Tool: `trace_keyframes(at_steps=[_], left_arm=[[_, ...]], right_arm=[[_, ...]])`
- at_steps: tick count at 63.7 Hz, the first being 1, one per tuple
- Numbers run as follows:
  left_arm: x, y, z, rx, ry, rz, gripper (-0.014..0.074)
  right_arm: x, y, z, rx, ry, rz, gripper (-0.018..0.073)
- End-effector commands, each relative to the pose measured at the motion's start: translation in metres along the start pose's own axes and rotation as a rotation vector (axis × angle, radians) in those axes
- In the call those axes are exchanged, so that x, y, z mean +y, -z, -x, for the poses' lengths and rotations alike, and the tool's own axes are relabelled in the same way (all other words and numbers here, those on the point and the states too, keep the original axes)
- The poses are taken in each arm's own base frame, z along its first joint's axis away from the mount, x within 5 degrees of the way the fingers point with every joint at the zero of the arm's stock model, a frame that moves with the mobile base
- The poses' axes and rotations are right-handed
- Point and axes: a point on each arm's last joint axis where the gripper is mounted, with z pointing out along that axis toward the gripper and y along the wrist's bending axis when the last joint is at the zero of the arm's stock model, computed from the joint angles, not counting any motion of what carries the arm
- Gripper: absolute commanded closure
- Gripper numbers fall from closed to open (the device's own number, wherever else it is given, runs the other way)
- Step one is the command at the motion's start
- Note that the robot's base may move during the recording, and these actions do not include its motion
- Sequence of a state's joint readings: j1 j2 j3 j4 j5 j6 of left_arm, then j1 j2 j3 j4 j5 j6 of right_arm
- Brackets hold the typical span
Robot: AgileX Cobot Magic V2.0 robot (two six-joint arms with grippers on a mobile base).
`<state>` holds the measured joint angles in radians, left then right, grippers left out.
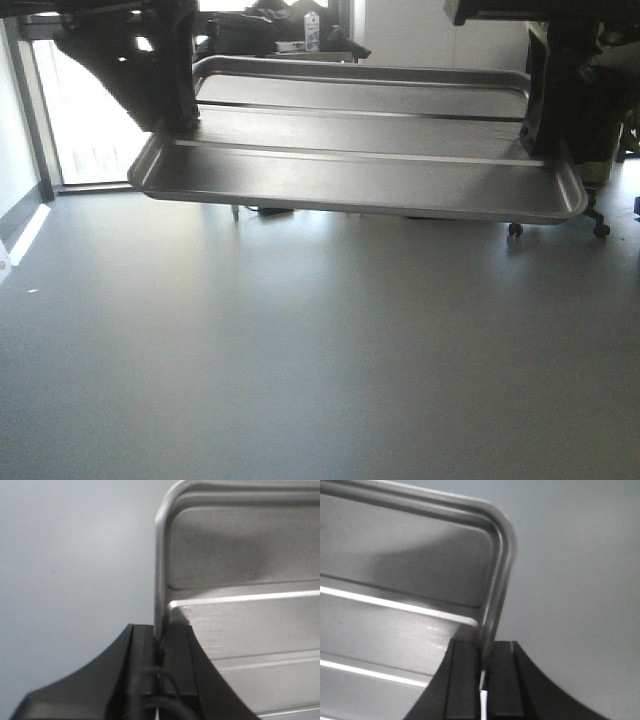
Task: Grab silver tray and stack on right shelf
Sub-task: 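Hold the tray raised in both grippers while driving to the other rack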
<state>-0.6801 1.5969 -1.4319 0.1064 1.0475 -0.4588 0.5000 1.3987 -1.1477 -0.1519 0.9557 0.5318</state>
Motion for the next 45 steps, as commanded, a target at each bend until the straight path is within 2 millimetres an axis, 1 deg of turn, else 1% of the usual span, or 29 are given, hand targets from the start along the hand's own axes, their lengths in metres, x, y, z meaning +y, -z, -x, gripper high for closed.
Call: trace_keyframes(at_steps=[1, 45], left_arm=[[-0.0018, 0.026, 0.0078, -0.106, -0.009, -0.039, 0.0689], [-0.0019, 0.0259, 0.0077, -0.103, -0.004, -0.045, 0.0689]], right_arm=[[-0.0002, 0.0195, 0.0096, -0.101, 0.025, 0.025, 0.0501], [0.0, 0.0188, 0.0098, -0.1, 0.025, 0.025, 0.0501]])
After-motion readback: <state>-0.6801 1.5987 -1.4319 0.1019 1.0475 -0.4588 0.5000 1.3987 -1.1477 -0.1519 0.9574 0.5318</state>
